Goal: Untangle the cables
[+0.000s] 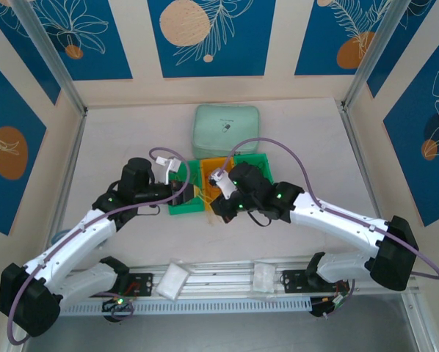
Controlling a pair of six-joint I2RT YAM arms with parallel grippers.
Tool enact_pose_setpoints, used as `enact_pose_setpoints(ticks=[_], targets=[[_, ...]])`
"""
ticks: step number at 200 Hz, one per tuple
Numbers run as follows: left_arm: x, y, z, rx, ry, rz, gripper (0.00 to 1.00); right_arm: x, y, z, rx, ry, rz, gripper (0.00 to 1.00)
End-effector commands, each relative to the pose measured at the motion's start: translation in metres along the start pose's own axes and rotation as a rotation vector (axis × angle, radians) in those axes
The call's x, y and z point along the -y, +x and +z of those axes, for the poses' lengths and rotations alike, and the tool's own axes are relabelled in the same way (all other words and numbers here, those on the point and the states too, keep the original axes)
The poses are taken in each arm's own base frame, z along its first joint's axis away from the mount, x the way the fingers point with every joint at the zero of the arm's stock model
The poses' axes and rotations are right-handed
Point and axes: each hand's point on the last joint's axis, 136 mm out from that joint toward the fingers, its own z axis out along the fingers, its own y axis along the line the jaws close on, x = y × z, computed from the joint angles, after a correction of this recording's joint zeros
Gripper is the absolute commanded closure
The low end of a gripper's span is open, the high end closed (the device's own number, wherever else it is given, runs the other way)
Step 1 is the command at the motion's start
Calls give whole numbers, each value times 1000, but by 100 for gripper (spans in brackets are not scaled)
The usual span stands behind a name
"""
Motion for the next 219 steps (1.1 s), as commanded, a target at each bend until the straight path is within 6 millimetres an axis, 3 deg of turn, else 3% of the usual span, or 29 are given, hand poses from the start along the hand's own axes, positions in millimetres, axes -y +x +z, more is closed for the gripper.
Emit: enact_pose_setpoints(ticks=[1, 44, 71, 79, 103, 170, 219], targets=[[7, -7, -2, 6, 10, 30, 77, -15, -17, -4, 38, -49, -27, 100], [2, -4, 1, -6, 2, 28, 91, -22, -22, -4, 59, -73, -30, 100], [3, -3, 1, -10, 3, 32, 95, -24, -24, -5, 65, -81, -31, 100], [3, -3, 0, -9, 3, 33, 100, -25, -25, -5, 66, -83, -32, 100], [4, -5, -2, 0, -4, 53, 100, -24, -24, -5, 64, -80, -28, 100], [-4, -3, -15, -3, -103, 85, 100, -18, -26, -15, 78, -85, 61, 73], [-12, 7, -13, -33, -125, 69, 100, -11, -15, -21, 63, -61, 119, 71]])
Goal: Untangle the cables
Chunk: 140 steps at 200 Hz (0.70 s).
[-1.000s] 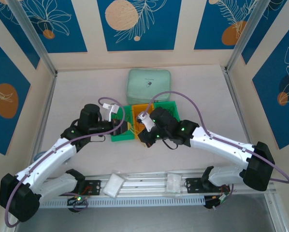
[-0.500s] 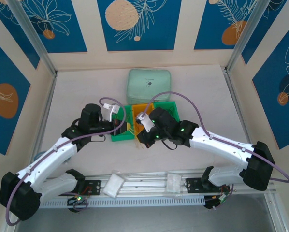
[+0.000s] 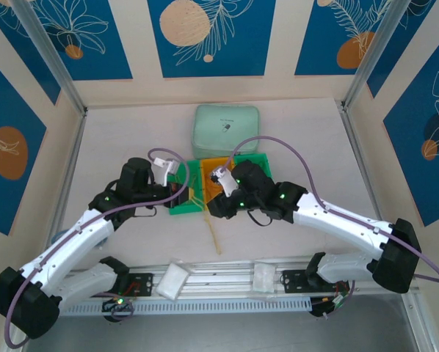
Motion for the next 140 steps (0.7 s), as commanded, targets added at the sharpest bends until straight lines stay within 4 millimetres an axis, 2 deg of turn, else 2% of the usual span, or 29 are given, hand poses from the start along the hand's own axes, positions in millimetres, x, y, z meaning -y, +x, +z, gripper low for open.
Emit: enact_pose_setpoints(ticks=[1, 23, 55, 71, 109, 140], targets=[[0, 0, -4, -1, -15, 20, 100, -3, -3, -9, 12, -6, 36, 71], [-3, 0, -8, 14, -41, 24, 100, 8, 8, -13, 3, 30, 76, 71], [-33, 2, -21, -14, -255, 42, 100, 27, 21, -24, 1, 103, 125, 71], [-42, 1, -25, -29, -323, 60, 100, 33, 25, -30, 3, 124, 139, 71], [-55, -22, -34, -2, -453, 136, 100, 42, 32, -38, 17, 138, 173, 71], [-69, -43, -30, -2, -550, 207, 100, 45, 36, -37, 14, 130, 186, 71]])
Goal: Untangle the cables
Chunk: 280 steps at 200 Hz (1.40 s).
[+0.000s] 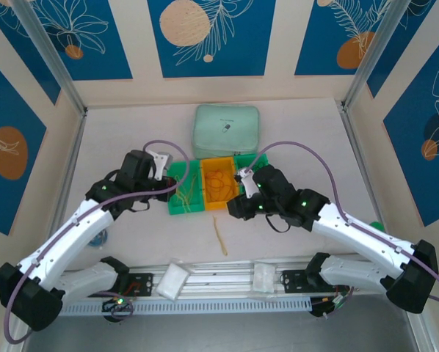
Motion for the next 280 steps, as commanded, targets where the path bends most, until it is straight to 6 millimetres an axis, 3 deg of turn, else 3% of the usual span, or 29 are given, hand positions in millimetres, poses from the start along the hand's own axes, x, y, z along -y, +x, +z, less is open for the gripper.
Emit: enact_pose_setpoints(ticks=[1, 77, 140, 147, 173, 193, 217, 251, 280], targets=[[-17, -17, 2, 13, -120, 85, 100, 4, 6, -1, -13, 1, 23, 71], [-23, -51, 51, -8, -155, 151, 100, 9, 12, -1, -25, -5, 21, 71], [-31, -59, 86, -20, -162, 163, 100, 16, 16, 1, -32, -14, 40, 71], [-32, -58, 89, -19, -158, 162, 95, 17, 16, 1, -32, -16, 44, 71], [-34, -55, 95, -31, -144, 148, 82, 19, 17, 2, -35, -22, 49, 71], [-35, -50, 100, -49, -126, 129, 78, 19, 18, 4, -41, -29, 53, 71], [-37, -43, 106, -75, -112, 112, 78, 21, 23, 8, -72, -24, 58, 71], [-37, -38, 108, -90, -96, 84, 86, 23, 29, 14, -110, -22, 66, 70], [-28, -42, 98, -44, -55, 78, 80, 26, 39, 19, -160, -2, 71, 70]])
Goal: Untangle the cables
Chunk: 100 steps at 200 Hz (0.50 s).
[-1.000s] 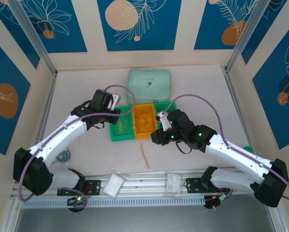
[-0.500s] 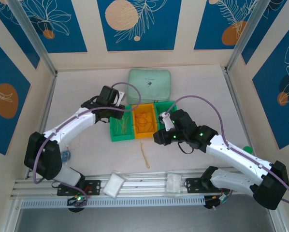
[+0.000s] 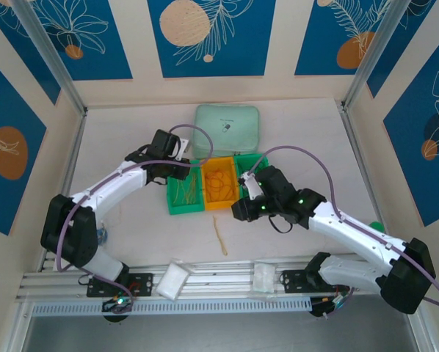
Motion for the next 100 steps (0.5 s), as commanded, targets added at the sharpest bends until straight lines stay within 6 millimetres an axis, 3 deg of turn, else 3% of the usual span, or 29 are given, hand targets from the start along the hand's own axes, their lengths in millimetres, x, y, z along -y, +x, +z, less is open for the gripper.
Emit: enact_pose_setpoints(ticks=[1, 60, 69, 100], targets=[[6, -4, -12, 45, 51, -22, 80, 1, 13, 5, -63, -1, -5, 70], [6, -4, -62, 166, 50, -64, 72, 8, 49, 25, -222, 99, -7, 66], [4, 0, -72, 182, 37, -75, 66, 8, 54, 28, -249, 112, -8, 65], [-9, 24, -101, 217, -25, -116, 67, 3, 74, 42, -346, 161, -15, 63]])
